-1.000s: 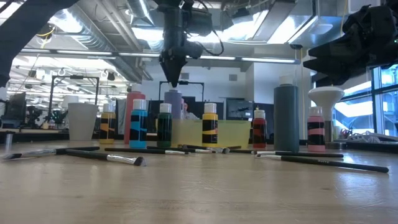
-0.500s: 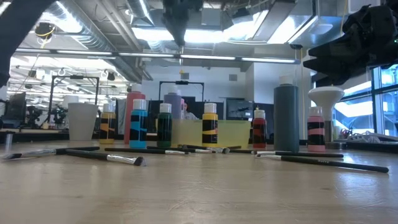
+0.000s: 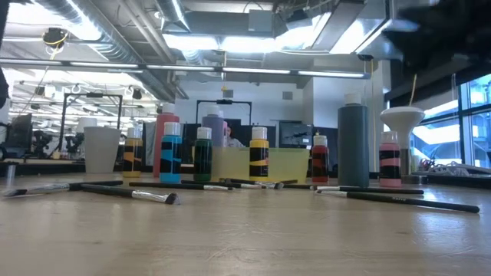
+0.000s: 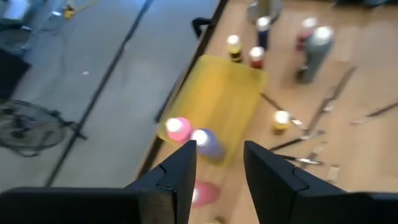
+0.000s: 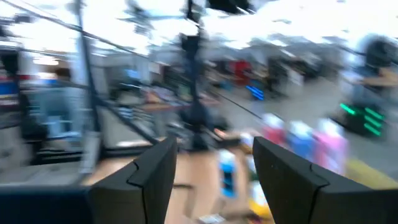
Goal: Pick & Place Paint Supplies
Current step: Put the silver paintbrush into the white cup
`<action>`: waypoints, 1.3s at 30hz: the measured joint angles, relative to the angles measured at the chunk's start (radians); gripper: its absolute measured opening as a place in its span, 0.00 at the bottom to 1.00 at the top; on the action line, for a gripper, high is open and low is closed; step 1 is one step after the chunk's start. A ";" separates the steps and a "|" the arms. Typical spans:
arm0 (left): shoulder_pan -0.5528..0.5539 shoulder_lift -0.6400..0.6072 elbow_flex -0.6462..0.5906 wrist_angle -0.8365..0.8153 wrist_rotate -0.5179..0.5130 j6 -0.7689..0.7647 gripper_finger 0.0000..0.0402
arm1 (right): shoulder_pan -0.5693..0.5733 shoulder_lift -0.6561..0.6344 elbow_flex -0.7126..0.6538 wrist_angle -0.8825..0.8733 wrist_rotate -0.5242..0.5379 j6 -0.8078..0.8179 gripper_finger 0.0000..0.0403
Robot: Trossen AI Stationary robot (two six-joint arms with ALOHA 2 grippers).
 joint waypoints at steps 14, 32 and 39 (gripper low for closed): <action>-0.227 -0.374 -0.540 0.011 -0.158 -0.308 0.32 | 0.191 0.108 0.125 -0.047 -0.044 -0.191 0.44; -0.593 -0.662 -1.155 0.306 -0.278 -0.687 0.32 | 0.309 0.649 0.793 -0.593 0.105 -0.058 0.33; -0.670 -0.664 -1.303 0.472 -0.420 -0.635 0.32 | 0.309 0.892 1.018 -0.774 0.387 -0.017 0.40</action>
